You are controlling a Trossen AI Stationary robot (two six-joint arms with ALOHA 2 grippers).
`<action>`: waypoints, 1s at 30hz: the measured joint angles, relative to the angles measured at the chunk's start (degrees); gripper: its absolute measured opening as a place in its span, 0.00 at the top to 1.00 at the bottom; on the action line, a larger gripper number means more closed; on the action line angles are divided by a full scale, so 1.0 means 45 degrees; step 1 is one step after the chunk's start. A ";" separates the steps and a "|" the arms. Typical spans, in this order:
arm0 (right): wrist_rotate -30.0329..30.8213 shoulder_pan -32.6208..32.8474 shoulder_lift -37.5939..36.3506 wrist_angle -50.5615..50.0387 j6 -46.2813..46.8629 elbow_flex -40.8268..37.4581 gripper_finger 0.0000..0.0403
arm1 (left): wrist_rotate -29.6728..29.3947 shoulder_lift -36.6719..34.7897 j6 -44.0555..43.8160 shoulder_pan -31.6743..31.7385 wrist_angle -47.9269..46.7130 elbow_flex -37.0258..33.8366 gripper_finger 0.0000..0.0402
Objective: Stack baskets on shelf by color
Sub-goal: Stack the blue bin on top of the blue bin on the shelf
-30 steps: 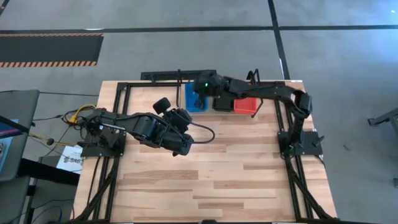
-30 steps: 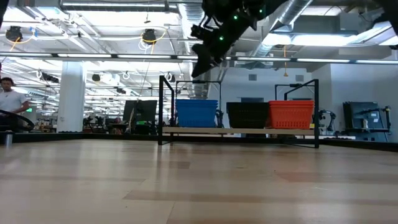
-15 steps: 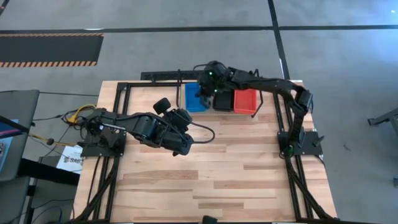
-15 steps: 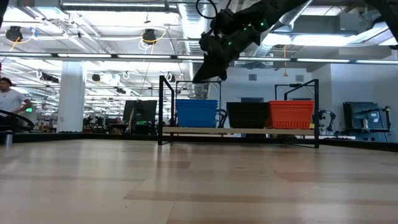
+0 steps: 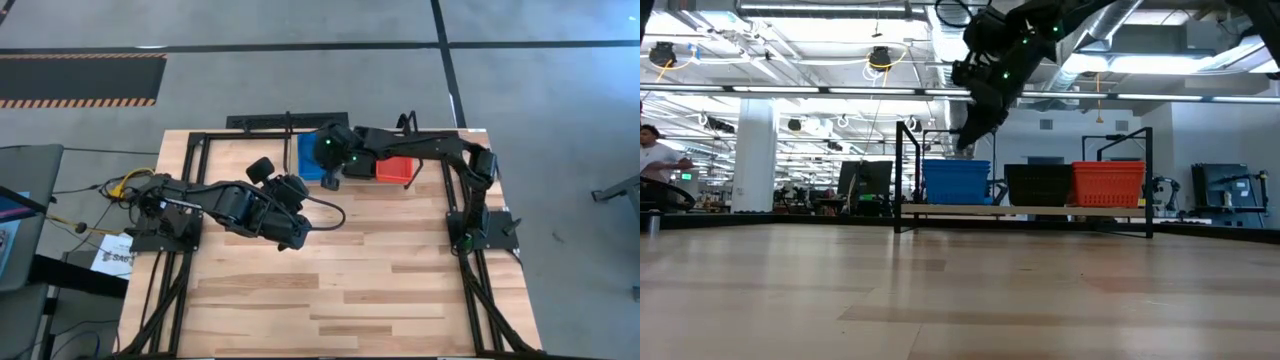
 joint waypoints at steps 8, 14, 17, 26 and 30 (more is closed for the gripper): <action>0.0196 0.0002 0.0715 -0.0033 0.0491 -0.0058 1.00 | 0.0016 0.0000 -0.0280 0.0000 -0.0006 0.0000 0.78; -0.0204 0.0220 0.1191 0.0601 0.0606 0.0016 1.00 | 0.0163 0.0009 -0.0321 -0.0015 0.0006 -0.0007 0.78; -0.0296 0.0250 0.1205 0.0324 0.0659 -0.0044 1.00 | 0.0201 0.0010 -0.0322 -0.0015 0.0004 -0.0010 0.78; -0.0281 0.0323 0.1185 0.1024 0.0953 -0.0015 1.00 | 0.0199 0.0010 -0.0272 -0.0015 -0.0003 -0.0010 0.78; -0.0267 0.0207 0.1185 0.1729 0.0990 -0.0015 1.00 | 0.0199 0.0010 -0.0272 -0.0015 -0.0004 -0.0010 0.78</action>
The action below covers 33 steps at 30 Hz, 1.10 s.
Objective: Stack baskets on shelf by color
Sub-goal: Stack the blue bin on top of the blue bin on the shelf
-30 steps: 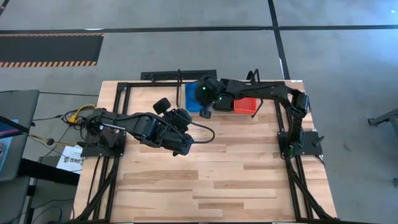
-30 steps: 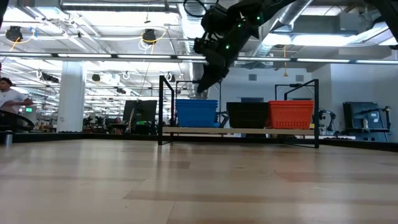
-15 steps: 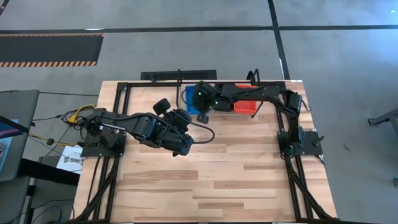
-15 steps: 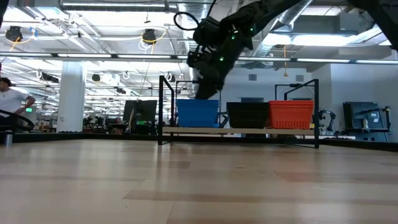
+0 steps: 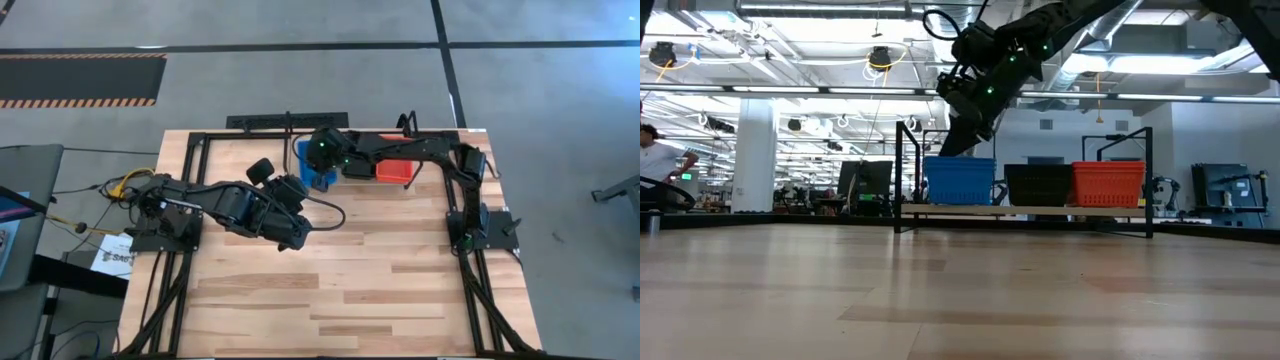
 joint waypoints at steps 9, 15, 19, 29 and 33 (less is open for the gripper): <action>-0.0010 -0.1010 0.0000 0.0025 0.0038 0.0000 1.00 | 0.0058 0.0000 -0.0035 0.0000 0.0000 0.0000 0.78; 0.0122 -0.1738 0.0000 -0.0052 0.0039 0.0000 1.00 | 0.0063 0.0000 -0.0053 0.0000 0.0002 0.0000 0.78; 0.0120 -0.2188 0.0000 -0.0066 0.0025 0.0000 1.00 | 0.0073 0.0000 -0.0138 0.0000 0.0000 0.0000 0.78; 0.0136 -0.3110 0.0000 -0.0078 0.0005 0.0000 1.00 | 0.0097 0.0000 -0.0141 0.0000 0.0000 0.0000 0.78; 0.0136 -0.3241 0.0000 -0.0080 -0.0001 0.0000 1.00 | 0.0093 0.0000 -0.0123 0.0000 0.0000 0.0000 0.78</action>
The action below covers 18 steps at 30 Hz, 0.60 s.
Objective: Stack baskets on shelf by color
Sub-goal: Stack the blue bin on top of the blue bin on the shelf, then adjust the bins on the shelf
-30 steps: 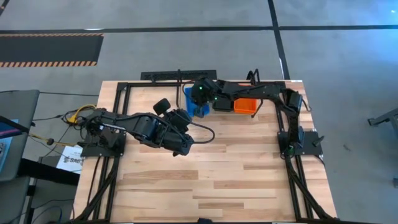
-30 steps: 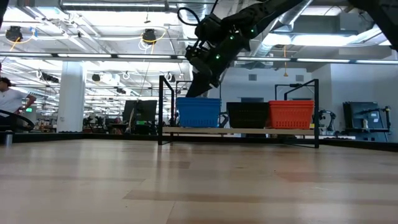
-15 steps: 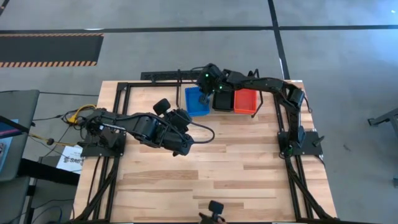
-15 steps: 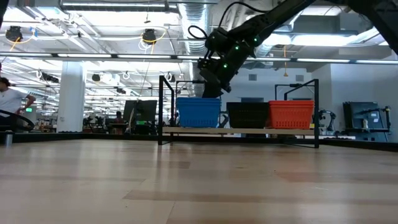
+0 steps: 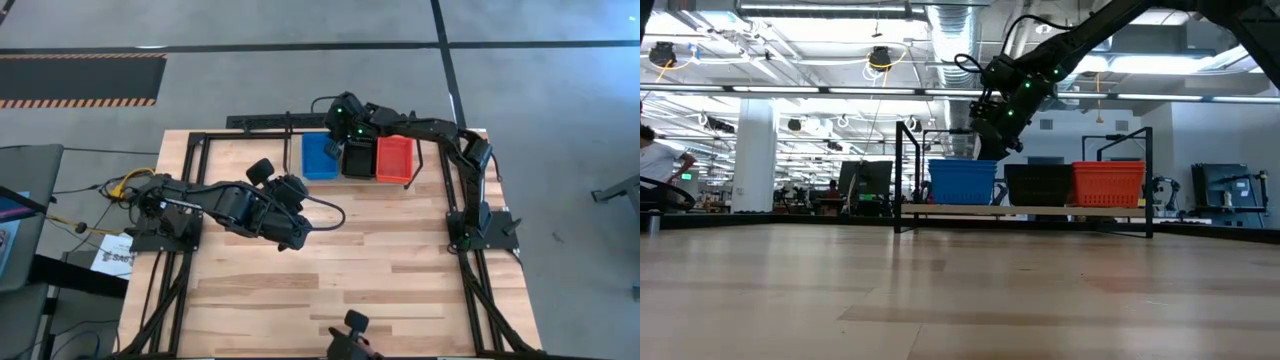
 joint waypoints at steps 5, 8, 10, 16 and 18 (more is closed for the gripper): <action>0.0000 0.0180 -0.0005 0.0010 0.0000 0.0000 1.00 | -0.0001 0.0000 0.0031 0.0000 0.0000 0.0000 0.78; -0.0004 0.0545 -0.0159 -0.0083 0.0000 0.0000 1.00 | -0.0006 0.0000 0.0084 0.0000 0.0000 0.0000 0.78; -0.0004 0.0834 -0.0346 -0.0169 -0.0053 0.0010 1.00 | -0.0011 0.0000 0.0138 0.0000 0.0002 0.0000 0.78; 0.2397 0.1483 -0.1344 -0.2028 -0.0792 0.0010 1.00 | -0.0018 -0.0005 0.0138 0.0000 0.0000 0.0000 0.78; 0.3237 0.1469 -0.1641 -0.2601 -0.1019 0.0029 1.00 | -0.0036 -0.0005 0.0161 0.0000 0.0000 0.0000 0.78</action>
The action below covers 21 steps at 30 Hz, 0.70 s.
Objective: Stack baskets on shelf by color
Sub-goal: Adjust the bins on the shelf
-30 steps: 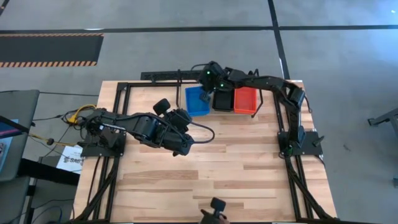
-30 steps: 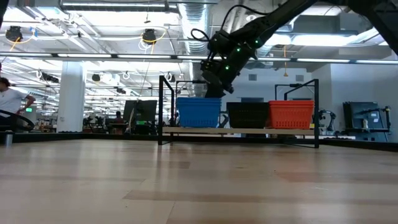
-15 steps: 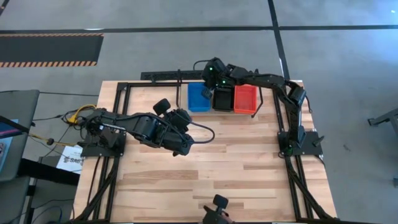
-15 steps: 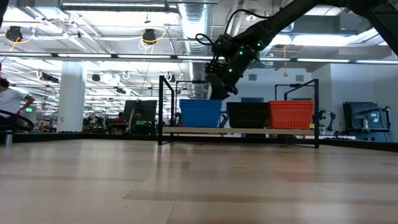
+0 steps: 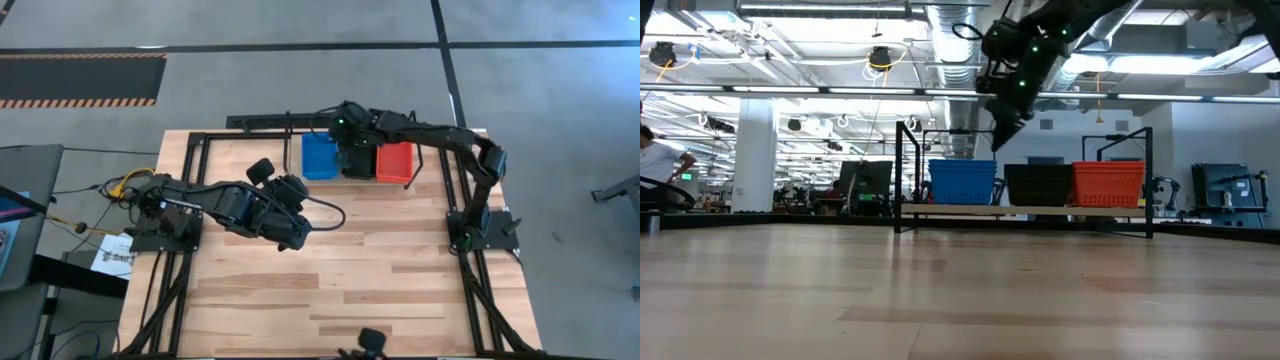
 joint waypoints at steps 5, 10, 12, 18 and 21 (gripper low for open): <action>0.0265 -0.0603 -0.0087 -0.2159 0.0834 -0.0015 1.00 | -0.0041 0.0000 0.0011 0.0005 0.0000 0.0000 0.78; 0.0113 -0.0920 0.0067 -0.1879 0.0814 -0.0224 1.00 | -0.0042 0.0000 -0.0093 0.0005 0.0005 0.0000 0.78; -0.0122 -0.0901 0.0067 -0.1261 0.0743 -0.0326 1.00 | -0.0004 0.0000 -0.0144 0.0005 0.0005 0.0000 0.78; -0.0561 -0.0780 0.0062 -0.1248 0.1024 -0.0359 1.00 | 0.0055 0.0000 -0.0247 -0.0024 0.0019 0.0000 0.78; -0.0560 -0.0679 0.0062 -0.1246 0.1029 -0.0359 1.00 | 0.0064 0.0000 -0.0249 -0.0024 0.0024 0.0000 0.78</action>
